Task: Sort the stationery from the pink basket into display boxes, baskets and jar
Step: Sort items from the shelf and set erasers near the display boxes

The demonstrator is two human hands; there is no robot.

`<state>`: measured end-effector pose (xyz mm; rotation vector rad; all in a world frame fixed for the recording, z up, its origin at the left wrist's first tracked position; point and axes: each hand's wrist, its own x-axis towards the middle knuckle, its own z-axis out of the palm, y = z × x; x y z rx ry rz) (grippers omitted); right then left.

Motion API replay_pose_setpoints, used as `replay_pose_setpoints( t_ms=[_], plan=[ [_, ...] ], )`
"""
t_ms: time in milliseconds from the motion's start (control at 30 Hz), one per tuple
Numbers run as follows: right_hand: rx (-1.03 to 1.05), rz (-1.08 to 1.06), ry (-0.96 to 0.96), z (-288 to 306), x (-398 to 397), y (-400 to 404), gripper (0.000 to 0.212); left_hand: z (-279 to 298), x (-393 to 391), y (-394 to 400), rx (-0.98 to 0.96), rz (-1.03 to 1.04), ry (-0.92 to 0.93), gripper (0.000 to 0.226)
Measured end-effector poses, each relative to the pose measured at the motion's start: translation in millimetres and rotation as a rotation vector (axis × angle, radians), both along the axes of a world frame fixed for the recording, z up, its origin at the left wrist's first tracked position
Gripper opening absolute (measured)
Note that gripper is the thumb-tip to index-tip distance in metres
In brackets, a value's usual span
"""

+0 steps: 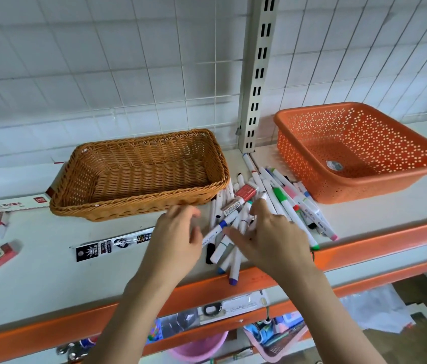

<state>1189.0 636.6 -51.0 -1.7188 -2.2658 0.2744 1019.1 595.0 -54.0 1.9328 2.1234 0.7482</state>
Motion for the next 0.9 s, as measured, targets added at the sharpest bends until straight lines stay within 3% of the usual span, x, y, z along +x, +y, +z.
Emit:
replay_pose_setpoints(
  t_ms=[167,267,467,700,900],
  plan=[
    [0.069,-0.074,0.068,-2,-4,11,0.037,11,-9,-8,-0.278,-0.074,0.094,0.037],
    [0.091,-0.126,0.068,3,5,17,0.027,12,-2,-8,-0.285,-0.151,0.110,0.037],
    [0.096,-0.133,0.078,5,8,28,0.027,8,9,-10,-0.295,-0.205,0.196,0.062],
    [-0.067,-0.162,-0.024,10,-9,29,0.057,5,-3,-19,-0.123,-0.290,0.202,0.029],
    [-0.096,-0.245,-0.037,14,-16,28,0.049,7,-21,-22,0.005,-0.227,0.054,0.015]
  ],
)
